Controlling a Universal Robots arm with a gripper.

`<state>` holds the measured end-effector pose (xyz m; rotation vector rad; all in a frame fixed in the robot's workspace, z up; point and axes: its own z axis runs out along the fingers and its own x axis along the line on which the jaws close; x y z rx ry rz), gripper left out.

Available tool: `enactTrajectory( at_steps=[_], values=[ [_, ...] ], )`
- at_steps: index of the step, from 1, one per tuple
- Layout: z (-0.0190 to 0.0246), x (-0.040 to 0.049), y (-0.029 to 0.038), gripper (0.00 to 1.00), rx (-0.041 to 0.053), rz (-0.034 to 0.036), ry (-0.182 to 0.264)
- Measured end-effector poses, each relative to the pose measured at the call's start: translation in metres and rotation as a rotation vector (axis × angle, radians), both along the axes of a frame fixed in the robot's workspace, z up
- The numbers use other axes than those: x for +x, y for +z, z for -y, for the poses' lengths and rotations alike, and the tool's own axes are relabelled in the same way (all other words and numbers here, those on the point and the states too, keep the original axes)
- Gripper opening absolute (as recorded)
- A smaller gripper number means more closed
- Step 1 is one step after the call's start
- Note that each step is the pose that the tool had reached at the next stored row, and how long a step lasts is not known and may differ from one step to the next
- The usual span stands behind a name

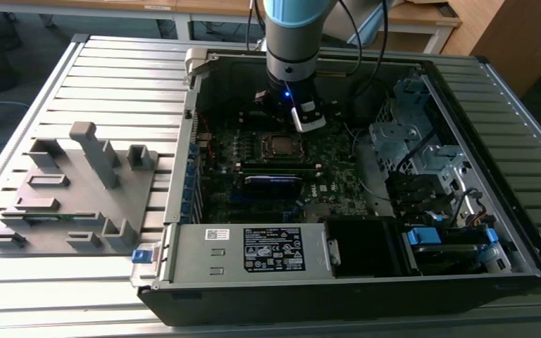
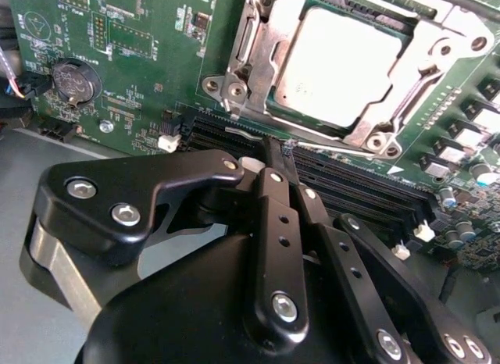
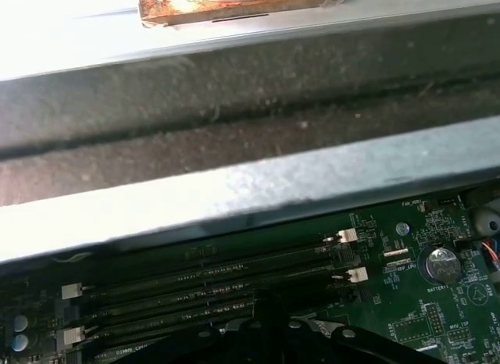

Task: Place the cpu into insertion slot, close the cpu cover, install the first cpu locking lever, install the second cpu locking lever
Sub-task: 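Install the first cpu locking lever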

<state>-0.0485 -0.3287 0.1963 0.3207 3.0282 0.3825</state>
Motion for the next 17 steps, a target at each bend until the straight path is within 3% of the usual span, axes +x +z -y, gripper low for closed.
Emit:
enactTrajectory(
  at_steps=[9, 17],
  values=[
    [0.0, 0.006, -0.0001, 0.1, -0.0011, 0.0003, -0.001],
    [0.0, 0.0057, -0.0005, 0.1, -0.0011, 0.0123, -0.001]
  ],
)
